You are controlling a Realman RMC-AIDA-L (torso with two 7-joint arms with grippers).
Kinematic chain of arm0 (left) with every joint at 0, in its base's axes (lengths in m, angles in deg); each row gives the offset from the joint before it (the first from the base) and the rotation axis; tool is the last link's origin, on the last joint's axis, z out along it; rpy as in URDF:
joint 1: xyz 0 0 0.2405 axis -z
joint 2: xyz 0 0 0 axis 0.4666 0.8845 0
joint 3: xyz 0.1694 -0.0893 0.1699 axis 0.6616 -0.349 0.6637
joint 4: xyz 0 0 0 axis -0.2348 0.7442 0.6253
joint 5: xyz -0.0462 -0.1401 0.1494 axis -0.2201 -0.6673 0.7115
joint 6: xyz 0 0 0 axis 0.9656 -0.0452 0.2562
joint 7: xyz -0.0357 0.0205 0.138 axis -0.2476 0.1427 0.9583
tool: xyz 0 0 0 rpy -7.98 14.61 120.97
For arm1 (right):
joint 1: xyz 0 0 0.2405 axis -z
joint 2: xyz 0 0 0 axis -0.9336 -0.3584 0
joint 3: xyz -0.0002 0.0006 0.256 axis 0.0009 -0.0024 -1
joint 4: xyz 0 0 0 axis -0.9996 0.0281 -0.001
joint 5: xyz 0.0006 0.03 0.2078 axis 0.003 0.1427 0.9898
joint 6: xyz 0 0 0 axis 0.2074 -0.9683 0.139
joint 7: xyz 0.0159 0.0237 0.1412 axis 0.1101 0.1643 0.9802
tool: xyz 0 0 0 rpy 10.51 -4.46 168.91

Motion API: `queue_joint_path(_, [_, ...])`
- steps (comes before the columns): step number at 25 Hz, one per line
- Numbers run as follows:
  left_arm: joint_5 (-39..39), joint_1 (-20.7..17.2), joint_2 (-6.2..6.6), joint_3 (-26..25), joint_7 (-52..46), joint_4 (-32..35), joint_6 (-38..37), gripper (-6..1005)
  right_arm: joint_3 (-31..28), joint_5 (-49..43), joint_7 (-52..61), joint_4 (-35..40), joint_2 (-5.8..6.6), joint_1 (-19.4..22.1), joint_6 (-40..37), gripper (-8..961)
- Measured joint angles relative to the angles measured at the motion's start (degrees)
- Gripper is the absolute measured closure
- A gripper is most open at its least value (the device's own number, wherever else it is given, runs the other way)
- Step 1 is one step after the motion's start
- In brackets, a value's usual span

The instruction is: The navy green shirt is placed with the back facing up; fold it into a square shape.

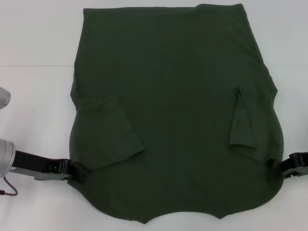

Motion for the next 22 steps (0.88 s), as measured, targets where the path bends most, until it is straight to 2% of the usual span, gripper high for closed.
queue_joint_path(11, [-0.68, -0.16, 0.46, 0.00, -0.21, -0.14, -0.40, 957, 1.29, 0.08, -0.26, 0.44, 0.12, -0.16, -0.67, 886])
queue_joint_path(16, [-0.93, -0.22, 1.08, -0.10, -0.17, -0.14, -2.54, 958, 0.95, 0.99, -2.10, 0.71, 0.72, -0.31, -4.56, 886])
queue_joint_path(22, [-0.97, -0.15, 3.11, -1.50, -0.19, -1.65, -11.59, 958, 0.70, 1.97, -6.45, 1.56, 0.90, 0.30, -16.50, 886])
